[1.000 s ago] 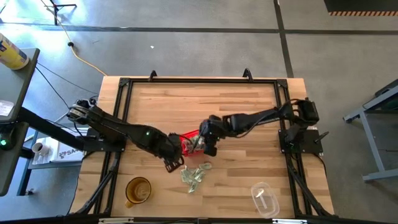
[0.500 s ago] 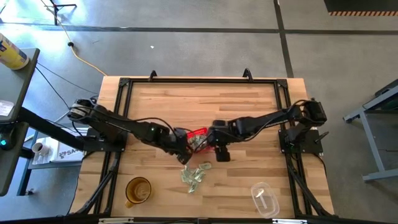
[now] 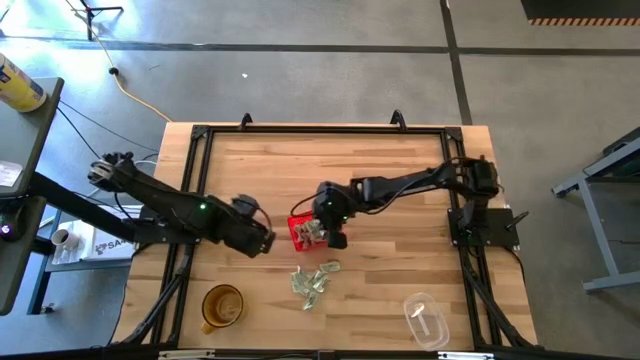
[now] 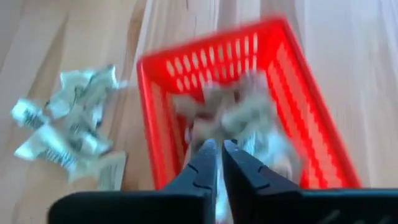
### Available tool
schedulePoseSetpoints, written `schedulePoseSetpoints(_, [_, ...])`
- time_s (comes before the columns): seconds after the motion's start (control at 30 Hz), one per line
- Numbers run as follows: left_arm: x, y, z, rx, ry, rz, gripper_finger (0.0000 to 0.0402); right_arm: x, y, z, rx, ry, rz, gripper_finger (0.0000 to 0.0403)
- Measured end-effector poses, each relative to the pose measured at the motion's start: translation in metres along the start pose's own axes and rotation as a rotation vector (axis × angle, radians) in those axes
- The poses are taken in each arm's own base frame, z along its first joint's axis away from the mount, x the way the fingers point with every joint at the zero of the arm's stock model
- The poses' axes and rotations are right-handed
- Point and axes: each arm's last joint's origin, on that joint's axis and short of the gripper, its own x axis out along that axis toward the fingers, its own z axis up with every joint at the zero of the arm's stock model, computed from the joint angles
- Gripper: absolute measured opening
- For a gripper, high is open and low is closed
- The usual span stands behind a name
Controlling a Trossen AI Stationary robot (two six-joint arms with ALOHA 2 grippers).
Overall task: Pick and place Stevia / Truvia into bins
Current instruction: Adjust the stevia packets in the orange basket
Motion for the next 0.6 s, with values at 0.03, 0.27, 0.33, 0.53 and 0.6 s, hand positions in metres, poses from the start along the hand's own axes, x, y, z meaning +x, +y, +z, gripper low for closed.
schedulePoseSetpoints(0.03, [-0.003, 0.002, 0.000, -0.013, -0.010, 0.001, 0.0248, 0.003, 0.001, 0.005, -0.017, -0.007, -0.002, 0.0007])
schedulePoseSetpoints(0.27, [-0.005, 0.005, 0.000, -0.018, -0.014, 0.001, 0.0248, 0.034, -0.008, 0.010, -0.030, 0.142, -0.088, 0.0004])
schedulePoseSetpoints(0.33, [-0.005, 0.005, 0.000, -0.011, -0.014, 0.004, 0.0248, 0.038, -0.011, 0.009, -0.046, 0.178, -0.108, 0.0002])
schedulePoseSetpoints(0.53, [-0.004, 0.008, 0.000, 0.017, -0.026, 0.042, 0.0248, 0.025, -0.013, 0.027, -0.050, 0.128, -0.071, 0.0001])
schedulePoseSetpoints(0.6, [-0.004, 0.009, 0.000, 0.031, -0.025, 0.052, 0.0248, 0.008, -0.012, 0.043, -0.056, 0.067, -0.103, 0.0002])
